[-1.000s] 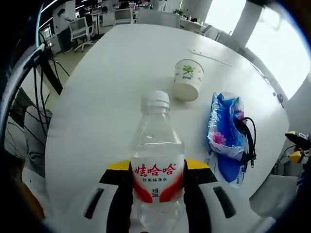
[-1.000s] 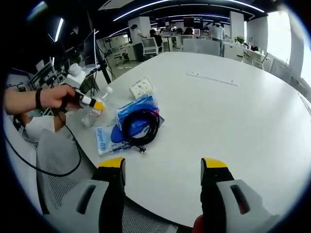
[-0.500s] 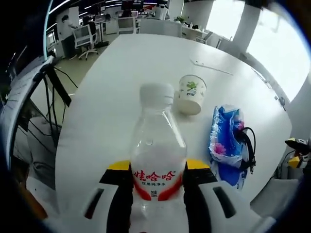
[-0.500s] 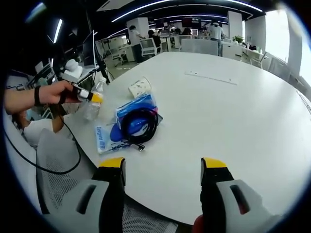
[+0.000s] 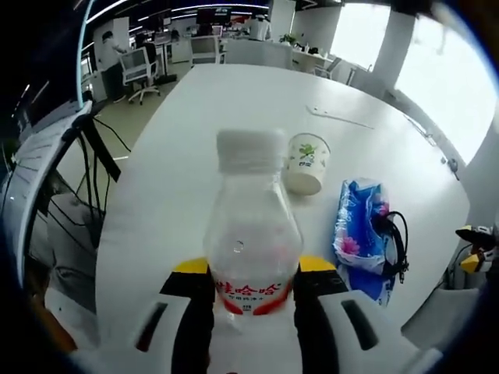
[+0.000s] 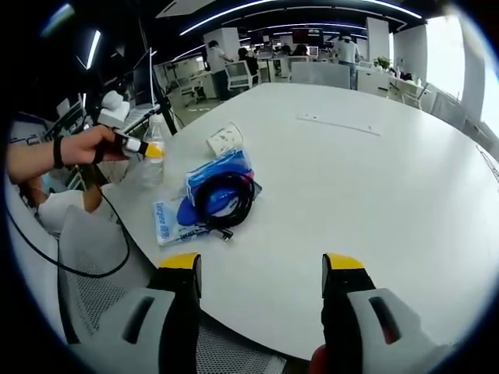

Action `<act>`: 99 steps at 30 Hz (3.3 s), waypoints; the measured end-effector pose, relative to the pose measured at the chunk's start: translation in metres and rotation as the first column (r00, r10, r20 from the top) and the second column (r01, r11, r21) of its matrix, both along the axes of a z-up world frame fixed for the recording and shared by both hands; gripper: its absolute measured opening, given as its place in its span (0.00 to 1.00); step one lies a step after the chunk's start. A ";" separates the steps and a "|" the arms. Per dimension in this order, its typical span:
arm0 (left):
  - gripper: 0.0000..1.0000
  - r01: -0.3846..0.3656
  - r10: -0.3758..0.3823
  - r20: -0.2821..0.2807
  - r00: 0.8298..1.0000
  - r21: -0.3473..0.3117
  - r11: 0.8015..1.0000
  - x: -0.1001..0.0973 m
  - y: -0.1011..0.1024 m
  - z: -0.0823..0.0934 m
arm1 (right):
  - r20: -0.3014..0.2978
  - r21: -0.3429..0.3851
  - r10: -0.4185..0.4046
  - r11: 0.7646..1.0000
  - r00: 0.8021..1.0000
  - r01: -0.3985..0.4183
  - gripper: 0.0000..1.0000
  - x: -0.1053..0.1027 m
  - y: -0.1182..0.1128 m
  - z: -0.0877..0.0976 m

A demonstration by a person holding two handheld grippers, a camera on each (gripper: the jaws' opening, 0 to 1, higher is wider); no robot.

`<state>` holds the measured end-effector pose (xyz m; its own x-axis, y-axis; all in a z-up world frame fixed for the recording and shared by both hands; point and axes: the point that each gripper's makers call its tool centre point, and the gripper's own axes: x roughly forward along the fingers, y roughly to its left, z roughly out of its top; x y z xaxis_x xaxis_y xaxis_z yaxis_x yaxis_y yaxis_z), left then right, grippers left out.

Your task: Arrange the tabletop items into an orderly group along one side of the table until the central work area is clear of visible clutter.

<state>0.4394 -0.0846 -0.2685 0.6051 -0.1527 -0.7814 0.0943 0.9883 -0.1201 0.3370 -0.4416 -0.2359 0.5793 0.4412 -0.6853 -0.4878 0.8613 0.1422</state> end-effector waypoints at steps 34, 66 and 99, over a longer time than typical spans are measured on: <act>0.39 -0.016 0.001 0.133 0.991 0.113 0.993 -0.024 -0.006 -0.001 | -0.001 -0.001 0.007 1.000 1.000 -0.007 0.62 -0.006 0.003 -0.001; 0.44 0.118 -0.124 0.182 0.975 0.042 0.992 -0.016 -0.011 0.008 | -0.015 0.013 0.023 1.000 1.000 -0.023 0.63 0.001 0.006 -0.004; 0.41 0.138 -0.139 0.201 0.970 0.015 0.990 -0.013 -0.010 0.007 | -0.021 0.017 0.055 0.998 0.998 -0.055 0.66 0.010 0.014 -0.002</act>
